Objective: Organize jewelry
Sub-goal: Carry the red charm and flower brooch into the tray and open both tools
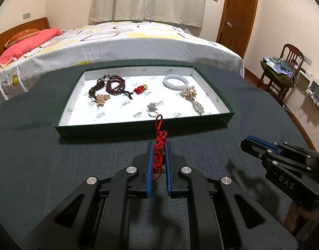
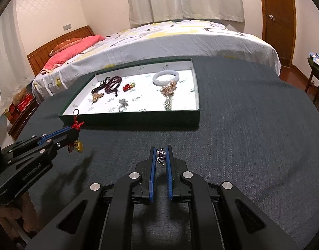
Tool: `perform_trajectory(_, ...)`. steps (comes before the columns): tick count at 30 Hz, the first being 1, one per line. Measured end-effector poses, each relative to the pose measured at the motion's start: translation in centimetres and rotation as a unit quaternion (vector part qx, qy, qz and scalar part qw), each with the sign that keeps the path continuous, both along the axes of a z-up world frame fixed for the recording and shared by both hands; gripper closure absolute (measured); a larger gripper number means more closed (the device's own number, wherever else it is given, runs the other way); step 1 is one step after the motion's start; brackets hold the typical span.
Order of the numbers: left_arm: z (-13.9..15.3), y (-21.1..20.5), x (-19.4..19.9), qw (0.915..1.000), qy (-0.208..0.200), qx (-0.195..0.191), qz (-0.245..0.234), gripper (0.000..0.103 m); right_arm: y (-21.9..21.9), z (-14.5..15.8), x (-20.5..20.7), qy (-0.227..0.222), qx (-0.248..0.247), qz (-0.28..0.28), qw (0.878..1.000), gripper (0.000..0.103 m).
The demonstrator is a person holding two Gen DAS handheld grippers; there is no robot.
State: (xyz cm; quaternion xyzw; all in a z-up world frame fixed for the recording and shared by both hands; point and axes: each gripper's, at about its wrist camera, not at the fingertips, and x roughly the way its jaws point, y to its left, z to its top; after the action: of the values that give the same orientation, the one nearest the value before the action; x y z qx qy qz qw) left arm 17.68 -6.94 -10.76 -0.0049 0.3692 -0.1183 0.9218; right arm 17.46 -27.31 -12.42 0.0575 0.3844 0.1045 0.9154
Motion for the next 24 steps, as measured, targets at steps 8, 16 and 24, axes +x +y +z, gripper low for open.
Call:
perform_trajectory(8,1.7,1.5,-0.3,0.9997,-0.018,-0.007,0.015,0.093,1.2,2.3,-0.1,-0.023,-0.003,0.011,1.0,0.093)
perform_trajectory(16,3.3,2.7,-0.1,0.999,-0.035,-0.013,0.022,0.093,2.9,4.5,0.8,-0.048,-0.005,0.025,0.999,0.093)
perform_trajectory(24,5.4,3.2,1.8,0.9975,-0.067,-0.005,0.023,0.093,4.2,6.6,3.0,-0.078,-0.007,0.034,0.996,0.093)
